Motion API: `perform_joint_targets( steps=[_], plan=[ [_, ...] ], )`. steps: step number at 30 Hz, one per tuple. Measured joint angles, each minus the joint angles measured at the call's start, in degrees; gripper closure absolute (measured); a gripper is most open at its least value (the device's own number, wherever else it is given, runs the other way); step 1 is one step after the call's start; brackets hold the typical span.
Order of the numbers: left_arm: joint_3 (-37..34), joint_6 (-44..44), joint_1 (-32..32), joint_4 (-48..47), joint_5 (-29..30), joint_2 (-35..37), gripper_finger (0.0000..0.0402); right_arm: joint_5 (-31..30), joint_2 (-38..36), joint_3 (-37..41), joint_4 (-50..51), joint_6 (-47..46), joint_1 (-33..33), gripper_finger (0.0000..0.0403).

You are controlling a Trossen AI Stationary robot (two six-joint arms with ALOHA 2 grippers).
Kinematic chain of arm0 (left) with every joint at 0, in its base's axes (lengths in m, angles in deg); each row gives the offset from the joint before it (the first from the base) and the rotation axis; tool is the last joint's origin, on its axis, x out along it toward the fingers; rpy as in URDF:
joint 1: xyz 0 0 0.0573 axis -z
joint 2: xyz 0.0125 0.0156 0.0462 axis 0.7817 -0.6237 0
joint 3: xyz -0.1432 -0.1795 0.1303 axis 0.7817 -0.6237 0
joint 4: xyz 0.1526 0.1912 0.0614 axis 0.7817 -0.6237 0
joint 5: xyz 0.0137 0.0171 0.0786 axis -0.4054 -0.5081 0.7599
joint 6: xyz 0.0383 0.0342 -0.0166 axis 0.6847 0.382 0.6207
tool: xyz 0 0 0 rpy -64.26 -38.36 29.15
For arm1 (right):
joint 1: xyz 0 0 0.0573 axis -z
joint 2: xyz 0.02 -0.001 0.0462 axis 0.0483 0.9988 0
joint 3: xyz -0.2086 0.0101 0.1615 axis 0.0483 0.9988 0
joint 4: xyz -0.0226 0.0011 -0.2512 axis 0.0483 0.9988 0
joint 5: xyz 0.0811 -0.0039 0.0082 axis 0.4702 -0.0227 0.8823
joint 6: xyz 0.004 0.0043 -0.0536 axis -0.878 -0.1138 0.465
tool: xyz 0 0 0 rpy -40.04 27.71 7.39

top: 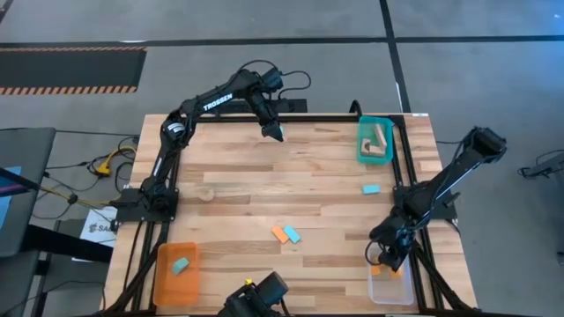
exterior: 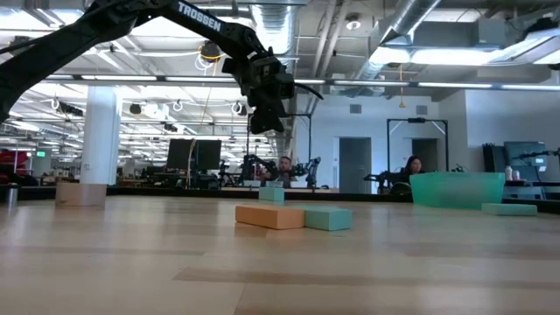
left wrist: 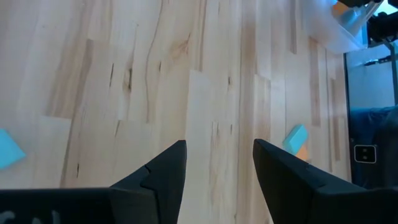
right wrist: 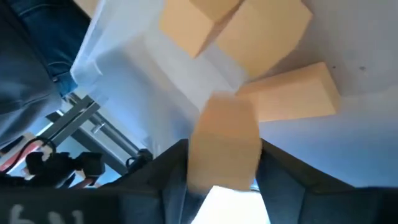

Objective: Sort & place blocks by color
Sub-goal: Put the yellow block into the transparent bin, then put the blue block into the orange bin

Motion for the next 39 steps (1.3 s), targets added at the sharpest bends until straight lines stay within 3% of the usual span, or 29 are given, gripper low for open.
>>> perform_joint_targets(
  steps=[9, 15, 22, 28, 37, 39],
  plan=[
    [0.0, 0.3, 0.0, 0.0, 0.1, 0.0, 0.0229, 2.6, -0.2, 0.0, -3.4, -0.5, 0.7, 0.014],
    [0.0, 0.2, 0.0, 0.1, 0.1, 0.0, 0.0229, 2.7, -6.0, 0.0, -2.8, -0.4, 3.0, 0.0133],
    [0.0, -0.5, 0.2, 0.0, 0.1, 0.0, 0.0229, 0.1, -13.0, 0.0, -2.7, 2.8, 10.7, 0.0133],
    [0.0, -1.4, 1.0, 0.0, 0.0, 0.0, 0.0229, -5.8, -17.3, 0.0, -2.5, 15.3, 19.8, 0.0133],
    [0.0, -1.3, 2.1, -1.3, 0.0, 0.0, 0.0229, -21.5, -16.7, -0.1, 7.9, 48.5, 35.4, 0.0133],
    [0.0, -0.8, 2.0, -3.0, 0.2, 0.0, 0.0229, -22.3, -16.0, -0.2, 7.7, 56.4, 38.9, 0.0133]
  ],
)
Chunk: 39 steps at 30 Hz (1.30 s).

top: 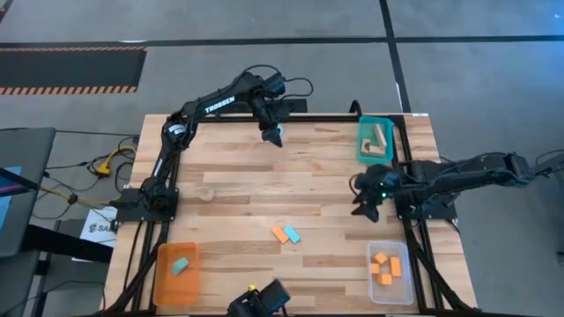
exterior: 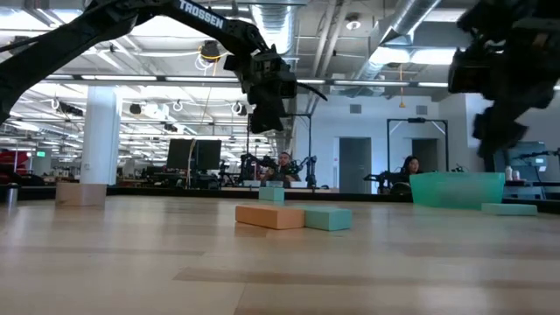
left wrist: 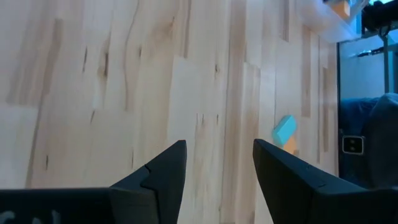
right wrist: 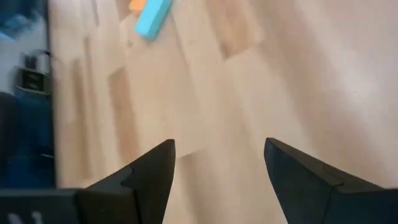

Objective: Sort & place blocks by color
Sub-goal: Put the blue block into the orange bin

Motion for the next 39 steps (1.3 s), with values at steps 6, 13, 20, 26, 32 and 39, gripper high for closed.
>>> perform_joint_targets(
  steps=[6, 13, 20, 26, 32, 39],
  plan=[
    [0.0, 0.6, -1.0, -4.1, 2.0, 0.0, 0.0229, -2.5, 4.1, -7.5, 5.9, 19.7, 7.3, 0.0133],
    [0.0, 0.8, -0.9, -4.7, 2.5, 0.0, 0.0229, -2.4, 12.3, -9.3, 8.5, 21.5, 12.0, 0.0133],
    [-0.1, 1.3, -1.7, -4.7, 2.8, 0.5, 0.0229, -3.7, 25.1, -19.1, 17.3, 25.7, 13.9, 0.0133],
    [0.0, 0.8, -3.2, -6.1, 3.0, 2.0, 0.0229, -14.9, 36.3, -31.9, 41.7, 36.5, 12.9, 0.0133],
    [0.0, 1.6, -3.5, -7.0, 3.3, 2.8, 0.0229, -16.5, 42.8, -29.6, 44.3, 38.8, 13.2, 0.0133],
    [0.0, 1.9, -3.5, -6.6, 3.1, 2.8, 0.0229, -21.6, 49.4, -26.3, 42.9, 41.4, 13.1, 0.0133]
  ],
)
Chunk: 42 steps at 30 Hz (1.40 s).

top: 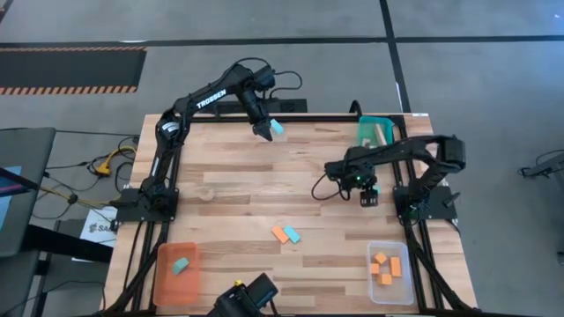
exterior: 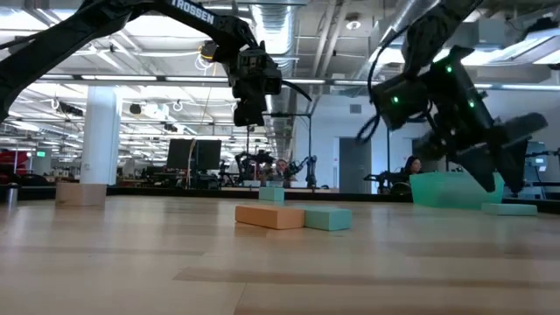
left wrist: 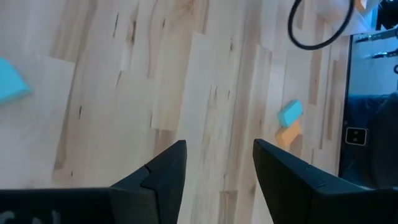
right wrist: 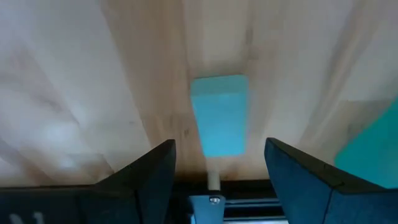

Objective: Sort & place blocks by color
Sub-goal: Put the blue block into the orange bin

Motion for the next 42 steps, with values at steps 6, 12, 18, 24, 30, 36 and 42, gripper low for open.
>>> perform_joint_targets(
  steps=[6, 12, 18, 24, 30, 36, 42],
  plan=[
    [0.0, -0.2, 0.0, 0.0, 0.0, 0.0, 0.0229, -0.8, 2.8, 2.7, -4.9, 3.6, 0.1, 0.0133],
    [0.0, -0.4, 0.0, 0.1, 0.0, 0.0, 0.0229, -2.9, 5.2, 3.5, -8.8, 4.0, 0.0, 0.0133],
    [0.0, -0.5, 0.1, 0.2, 0.0, 0.0, 0.0229, -2.8, 5.3, 3.5, -10.3, 5.4, -0.4, 0.0163],
    [0.0, -0.6, 0.1, 0.3, 0.0, 0.0, 0.0229, -2.5, 4.2, 3.5, -9.8, 4.2, -0.4, 0.028],
    [0.0, -1.2, 0.1, 0.0, 0.4, 0.3, 0.0229, 1.7, -2.4, 0.7, -7.5, 1.7, -0.4, 0.0296],
    [0.0, -1.3, -0.1, -3.9, 7.8, 5.0, 0.0229, 11.8, -14.3, -5.0, -10.2, 1.9, 1.3, 0.0295],
    [-3.1, -6.2, -0.1, -3.6, 12.5, 13.9, 0.0229, 24.5, -24.3, -7.6, -26.3, 2.0, 3.7, 0.028]
  ],
)
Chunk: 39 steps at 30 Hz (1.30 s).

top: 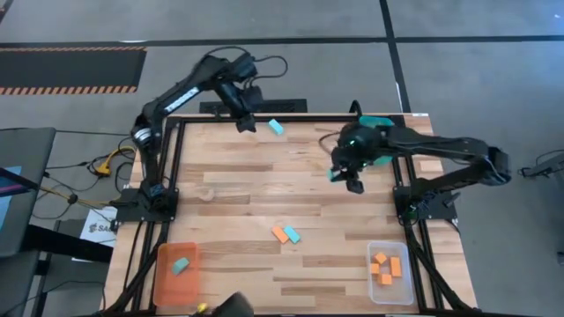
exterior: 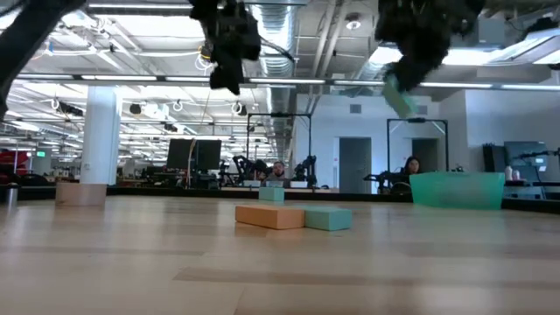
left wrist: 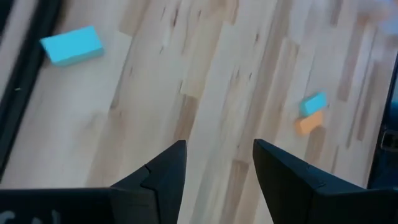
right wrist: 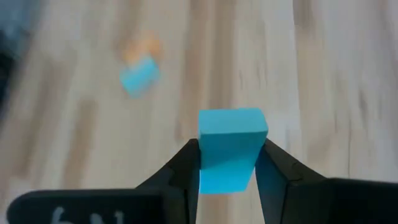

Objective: Sort & place blocks by color
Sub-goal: Put the blue block into the orange bin

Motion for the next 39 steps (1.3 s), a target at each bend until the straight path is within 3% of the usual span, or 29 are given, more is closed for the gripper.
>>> perform_joint_targets(
  steps=[8, 13, 18, 22, 26, 31, 35, 39],
  plan=[
    [-14.6, -13.0, 3.9, 8.2, 0.0, 18.6, 0.0229, 16.4, -3.3, 0.0, -19.1, 1.8, 1.8, 0.0281],
    [-30.1, -34.3, 8.9, 19.4, 0.6, 35.0, 0.0229, 21.2, -1.2, 0.1, -22.4, 7.8, 0.8, 0.0281],
    [-49.1, -60.8, 17.7, 48.8, 3.9, 49.8, 0.0229, 21.8, 3.2, 0.0, -31.7, 10.1, -0.6, 0.0279],
    [-64.2, -72.3, 25.9, 76.4, 11.4, 57.1, 0.0229, 22.7, 7.0, 0.0, -43.2, 2.7, -2.2, 0.0279],
    [-77.3, -77.2, 31.9, 98.4, 19.3, 58.7, 0.0229, 22.7, 9.6, 0.0, -55.3, -7.9, -4.1, 0.0278],
    [-89.6, -83.1, 35.5, 120.1, 21.0, 55.9, 0.0229, 18.0, 11.7, 0.0, -72.2, -16.3, -6.6, 0.0279],
    [-95.5, -82.5, 37.4, 138.8, 21.1, 52.3, 0.0229, 11.1, 13.3, 0.0, -82.2, -16.5, -8.5, 0.0278],
    [-97.3, -80.7, 38.0, 148.8, 22.8, 47.8, 0.0229, 4.1, 15.5, 0.0, -91.4, -16.6, -9.9, 0.0276]
  ],
)
